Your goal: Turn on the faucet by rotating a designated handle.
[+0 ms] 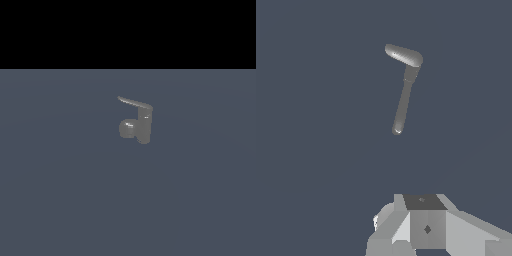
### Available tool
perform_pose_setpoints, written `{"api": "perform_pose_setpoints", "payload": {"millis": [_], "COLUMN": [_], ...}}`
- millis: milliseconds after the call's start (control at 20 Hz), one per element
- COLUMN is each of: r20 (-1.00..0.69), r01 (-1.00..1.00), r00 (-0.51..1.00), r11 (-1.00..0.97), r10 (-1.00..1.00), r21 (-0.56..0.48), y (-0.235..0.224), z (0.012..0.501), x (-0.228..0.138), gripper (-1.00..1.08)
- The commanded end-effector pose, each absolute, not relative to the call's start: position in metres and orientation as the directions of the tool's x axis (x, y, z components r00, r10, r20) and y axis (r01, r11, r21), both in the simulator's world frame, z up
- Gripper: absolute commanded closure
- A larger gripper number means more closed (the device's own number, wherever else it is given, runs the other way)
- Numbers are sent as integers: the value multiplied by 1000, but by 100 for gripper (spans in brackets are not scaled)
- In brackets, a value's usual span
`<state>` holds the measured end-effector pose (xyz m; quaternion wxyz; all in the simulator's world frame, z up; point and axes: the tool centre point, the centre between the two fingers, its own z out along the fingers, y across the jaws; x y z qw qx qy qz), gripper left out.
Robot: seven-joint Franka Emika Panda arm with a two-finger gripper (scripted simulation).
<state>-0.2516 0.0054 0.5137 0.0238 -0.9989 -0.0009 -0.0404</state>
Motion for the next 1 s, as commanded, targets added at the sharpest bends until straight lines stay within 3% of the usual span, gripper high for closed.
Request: {"api": "perform_pose_setpoints", "payload": {"millis": [0, 950], "r20": [81, 54], "r01": [4, -97], "r00": [997, 993], "r11": [-999, -991], "r10": [0, -102], "r21": [-47, -87], "y": [5, -12], "z": [514, 510], "x": [-252, -238], "gripper": [108, 108]}}
